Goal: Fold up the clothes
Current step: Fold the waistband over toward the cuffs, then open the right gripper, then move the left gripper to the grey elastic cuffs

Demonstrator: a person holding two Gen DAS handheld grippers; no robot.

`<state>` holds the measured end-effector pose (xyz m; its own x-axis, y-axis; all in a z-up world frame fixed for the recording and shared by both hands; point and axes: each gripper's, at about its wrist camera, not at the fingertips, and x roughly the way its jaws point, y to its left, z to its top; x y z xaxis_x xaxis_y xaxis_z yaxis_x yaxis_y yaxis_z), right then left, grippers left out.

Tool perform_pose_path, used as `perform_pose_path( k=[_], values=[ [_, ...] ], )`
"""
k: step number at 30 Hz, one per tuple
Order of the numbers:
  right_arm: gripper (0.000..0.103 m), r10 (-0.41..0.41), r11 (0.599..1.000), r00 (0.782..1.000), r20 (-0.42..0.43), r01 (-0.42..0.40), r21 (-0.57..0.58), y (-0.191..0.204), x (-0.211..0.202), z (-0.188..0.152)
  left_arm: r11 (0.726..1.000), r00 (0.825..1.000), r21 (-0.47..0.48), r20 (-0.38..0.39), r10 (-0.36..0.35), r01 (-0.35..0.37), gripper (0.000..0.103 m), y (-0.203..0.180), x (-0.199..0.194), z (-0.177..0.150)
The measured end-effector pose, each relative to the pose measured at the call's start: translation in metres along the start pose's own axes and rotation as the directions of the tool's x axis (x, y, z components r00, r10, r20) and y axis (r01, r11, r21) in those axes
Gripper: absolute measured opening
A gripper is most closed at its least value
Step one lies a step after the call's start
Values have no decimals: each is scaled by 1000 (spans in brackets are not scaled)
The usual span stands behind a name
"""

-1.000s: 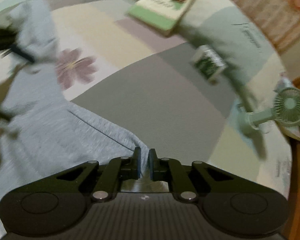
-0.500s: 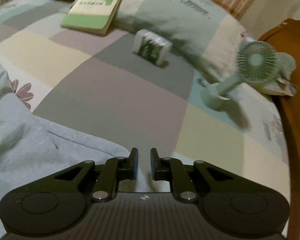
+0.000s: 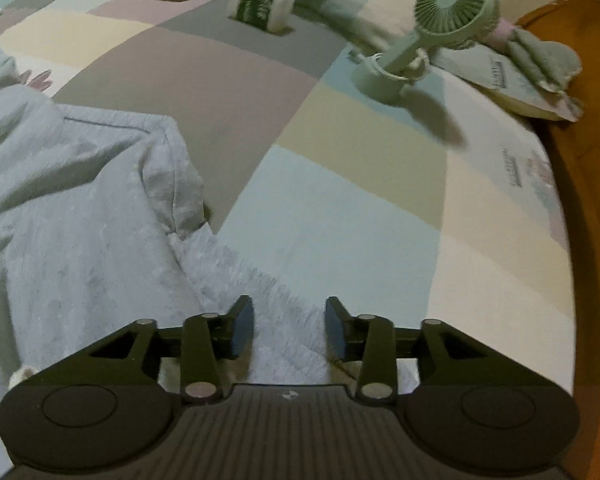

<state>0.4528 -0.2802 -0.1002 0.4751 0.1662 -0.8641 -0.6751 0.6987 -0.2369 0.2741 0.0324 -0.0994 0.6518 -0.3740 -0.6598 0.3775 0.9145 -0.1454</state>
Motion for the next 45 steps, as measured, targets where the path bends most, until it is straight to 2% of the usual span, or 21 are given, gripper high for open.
perform_pose_path(
  k=[2,5,6,8,9,12,15,18,24,27,29,31,32,34,37,39,42,44,45],
  values=[
    [63,27,1000,1000,-1,-27,5,-11,9,-1,1000,1000,10,-14,-19,19,100,-3,5,-2],
    [65,76,997,997,9,-76,26,-16,13,-5,999,1000,33,-19,-14,14,101,-8,11,-5],
    [62,92,995,996,13,-93,33,-18,13,-7,999,1000,43,-18,-10,11,101,-9,12,-6],
    [11,125,991,992,22,-126,48,-20,15,-10,998,1000,63,-15,-3,4,102,-12,14,-7],
    [10,141,988,990,26,-143,55,-22,15,-12,998,1000,68,-14,-1,2,102,-13,14,-8],
    [7,109,992,993,55,-112,51,-19,11,-14,998,1000,61,-11,-5,6,102,-12,13,-7],
    [6,-6,992,996,87,-5,124,-37,10,-10,998,1000,60,-11,-5,6,102,-11,13,-8],
    [3,-59,968,993,98,34,247,-58,12,-8,998,1000,60,-11,-4,4,102,-11,12,-8],
    [17,-71,922,992,106,25,385,-73,-10,-19,998,1000,60,-13,-4,5,102,-11,11,-8],
    [31,-57,890,997,60,23,455,-69,-23,-37,998,1000,65,-14,0,1,102,-12,12,-7],
    [43,-37,861,999,28,18,509,-66,-29,-49,998,1000,70,-15,5,-4,102,-13,12,-7],
    [45,12,825,1000,7,-14,564,-62,-25,-63,997,1000,71,-16,8,-7,102,-13,13,-7],
    [45,9,819,1000,-3,-5,573,-60,-19,-67,997,1000,72,-16,11,-10,102,-14,13,-7],
    [41,-50,818,998,-48,69,572,-59,-1,-73,997,1000,74,-16,16,-15,102,-14,14,-8],
    [40,-95,791,995,-35,96,605,-66,10,-70,997,999,80,-17,26,-25,102,-16,14,-8],
    [40,-116,792,992,-54,125,597,-64,10,-63,997,999,77,-19,30,-29,102,-16,13,-8],
    [47,-140,805,987,-83,162,570,-53,-2,-54,998,999,58,-23,38,-37,102,-14,8,-6],
    [63,-151,801,986,-65,161,576,-41,-22,-51,999,999,21,-22,30,-30,102,-9,4,-4],
    [65,-144,800,989,-43,142,583,-32,-33,-49,1000,999,1,-24,25,-25,102,-6,3,-3]
  ],
)
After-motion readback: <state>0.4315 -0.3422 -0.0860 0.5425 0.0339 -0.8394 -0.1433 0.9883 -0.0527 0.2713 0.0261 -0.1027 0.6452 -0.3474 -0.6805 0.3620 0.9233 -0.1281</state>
